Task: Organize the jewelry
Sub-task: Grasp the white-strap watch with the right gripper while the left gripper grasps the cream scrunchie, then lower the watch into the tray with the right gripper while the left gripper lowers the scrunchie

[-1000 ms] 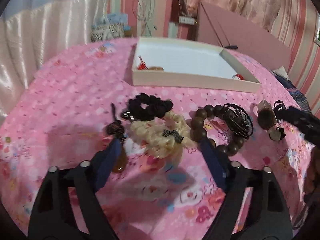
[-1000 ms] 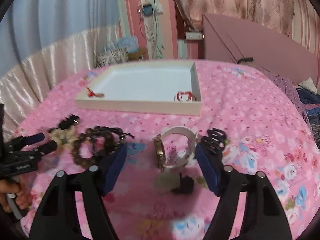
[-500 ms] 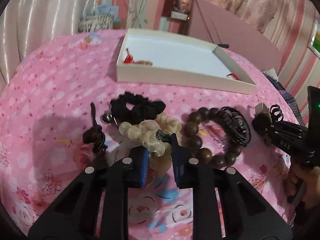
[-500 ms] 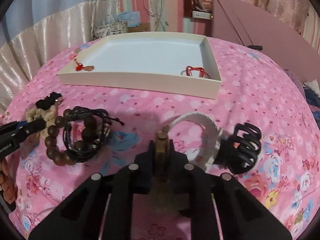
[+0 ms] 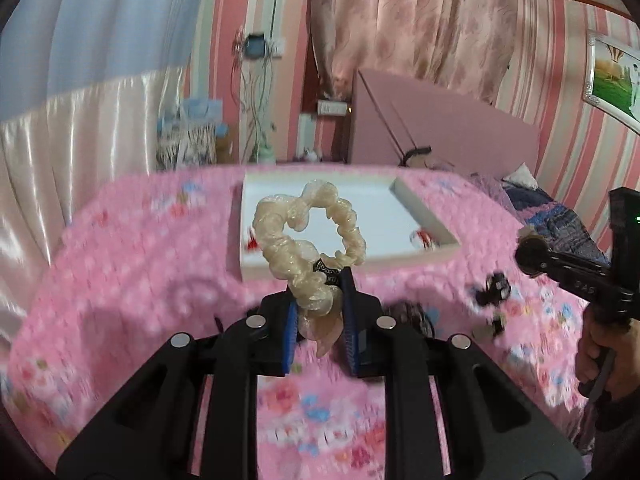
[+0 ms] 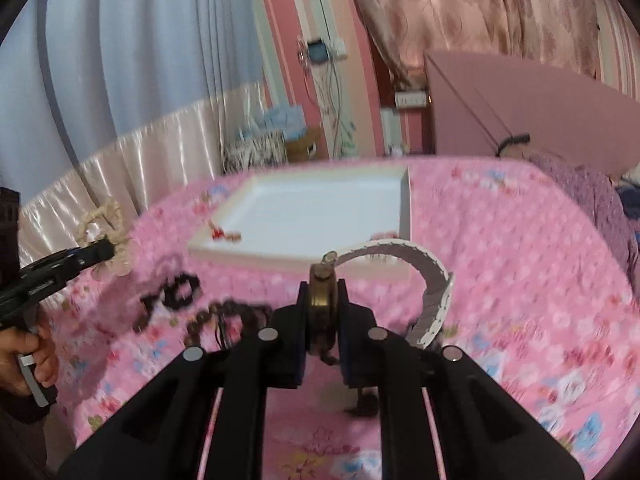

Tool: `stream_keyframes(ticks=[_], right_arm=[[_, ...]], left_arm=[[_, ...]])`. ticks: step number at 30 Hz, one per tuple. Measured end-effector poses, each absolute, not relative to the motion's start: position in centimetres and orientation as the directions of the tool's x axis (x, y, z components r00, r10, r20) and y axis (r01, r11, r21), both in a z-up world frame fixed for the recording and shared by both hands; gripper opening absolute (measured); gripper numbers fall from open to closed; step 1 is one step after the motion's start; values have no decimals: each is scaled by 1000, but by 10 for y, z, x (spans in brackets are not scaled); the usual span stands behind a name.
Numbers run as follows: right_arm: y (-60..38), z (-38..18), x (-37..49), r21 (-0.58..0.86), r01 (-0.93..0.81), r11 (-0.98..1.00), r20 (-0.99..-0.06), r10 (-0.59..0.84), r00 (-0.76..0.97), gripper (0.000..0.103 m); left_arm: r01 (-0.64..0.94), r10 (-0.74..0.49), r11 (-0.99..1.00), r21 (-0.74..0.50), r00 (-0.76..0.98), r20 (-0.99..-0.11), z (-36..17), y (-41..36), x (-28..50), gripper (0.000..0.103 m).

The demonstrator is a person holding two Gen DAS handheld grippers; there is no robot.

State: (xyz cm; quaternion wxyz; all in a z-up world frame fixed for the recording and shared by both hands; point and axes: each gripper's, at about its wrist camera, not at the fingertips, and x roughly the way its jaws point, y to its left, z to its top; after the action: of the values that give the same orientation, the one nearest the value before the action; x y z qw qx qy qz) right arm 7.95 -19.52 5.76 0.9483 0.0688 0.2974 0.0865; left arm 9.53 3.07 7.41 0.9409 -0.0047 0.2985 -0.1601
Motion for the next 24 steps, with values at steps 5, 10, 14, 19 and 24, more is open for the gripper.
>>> stream_keyframes(ticks=[5, 10, 14, 19, 24], right_arm=[[-192, 83, 100, 143, -121, 982, -490, 176, 853, 12], [-180, 77, 141, 129, -116, 985, -484, 165, 859, 12], [-160, 55, 187, 138, -127, 982, -526, 182, 831, 12], [-143, 31, 223, 146, -121, 982, -552, 182, 814, 12], [-141, 3, 242, 148, -95, 984, -584, 164, 795, 12]], left_arm=[[293, -311, 949, -117, 807, -503, 88, 24, 130, 18], [252, -259, 964, -81, 837, -481, 72, -3, 173, 18], [234, -239, 969, -75, 834, -496, 50, -24, 202, 18], [213, -221, 974, -74, 831, -510, 32, -36, 233, 18], [191, -187, 981, -46, 831, -525, 16, -34, 249, 18]])
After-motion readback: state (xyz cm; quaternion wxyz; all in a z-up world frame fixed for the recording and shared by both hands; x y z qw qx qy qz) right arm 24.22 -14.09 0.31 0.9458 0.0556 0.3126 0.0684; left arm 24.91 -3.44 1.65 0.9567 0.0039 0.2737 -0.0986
